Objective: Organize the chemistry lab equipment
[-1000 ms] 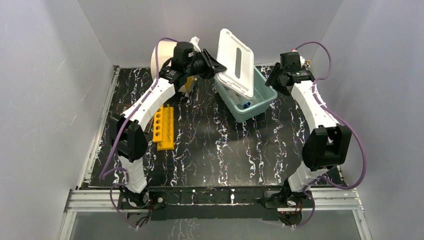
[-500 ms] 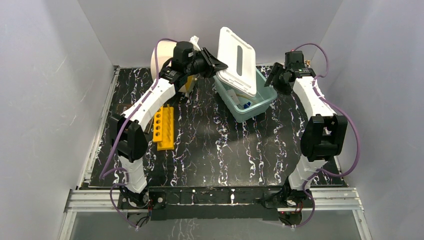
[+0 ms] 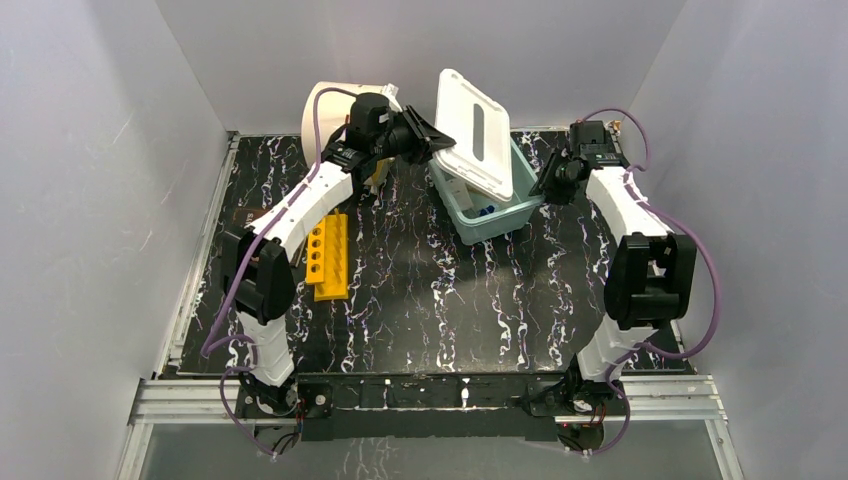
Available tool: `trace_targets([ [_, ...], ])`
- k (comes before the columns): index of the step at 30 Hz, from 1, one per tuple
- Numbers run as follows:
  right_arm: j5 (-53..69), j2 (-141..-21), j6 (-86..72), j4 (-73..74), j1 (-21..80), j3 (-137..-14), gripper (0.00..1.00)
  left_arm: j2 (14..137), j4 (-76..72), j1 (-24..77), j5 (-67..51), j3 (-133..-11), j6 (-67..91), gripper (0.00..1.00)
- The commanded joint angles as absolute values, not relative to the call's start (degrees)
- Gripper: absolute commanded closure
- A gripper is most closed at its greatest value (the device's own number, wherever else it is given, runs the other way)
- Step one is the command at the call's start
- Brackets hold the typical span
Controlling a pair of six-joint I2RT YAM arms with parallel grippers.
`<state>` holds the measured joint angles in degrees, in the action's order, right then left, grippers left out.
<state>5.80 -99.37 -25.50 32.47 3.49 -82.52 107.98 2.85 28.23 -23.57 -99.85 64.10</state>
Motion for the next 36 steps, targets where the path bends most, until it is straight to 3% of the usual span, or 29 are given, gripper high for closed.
trace_targets([
  [1, 9.6, -93.2, -27.4, 31.4, 3.7, -81.4, 0.57, 105.7, -3.2, 28.0, -25.1, -98.4, 66.0, 1.00],
  [8, 11.2, -89.6, -35.0, 32.4, 3.8, -76.5, 0.55, 104.0, -4.6, 28.2, -20.7, -94.1, 68.5, 1.00],
  [17, 2.0, -87.8, -33.8, 37.7, 3.8, -81.7, 0.38, 99.9, -3.8, 30.6, -12.8, -88.5, 71.9, 1.00],
  [30, 0.5, -86.6, -30.9, 38.1, 3.8, -84.6, 0.35, 99.2, -1.3, 34.1, -9.3, -85.3, 82.7, 0.96],
  [33, 0.9, -86.8, -29.8, 37.6, 3.8, -85.0, 0.35, 99.7, -1.0, 34.7, -10.1, -84.2, 84.2, 0.91],
  [36, 1.1, -87.1, -28.9, 37.4, 3.8, -85.4, 0.34, 99.4, -0.4, 34.8, -10.9, -83.0, 84.9, 0.80],
])
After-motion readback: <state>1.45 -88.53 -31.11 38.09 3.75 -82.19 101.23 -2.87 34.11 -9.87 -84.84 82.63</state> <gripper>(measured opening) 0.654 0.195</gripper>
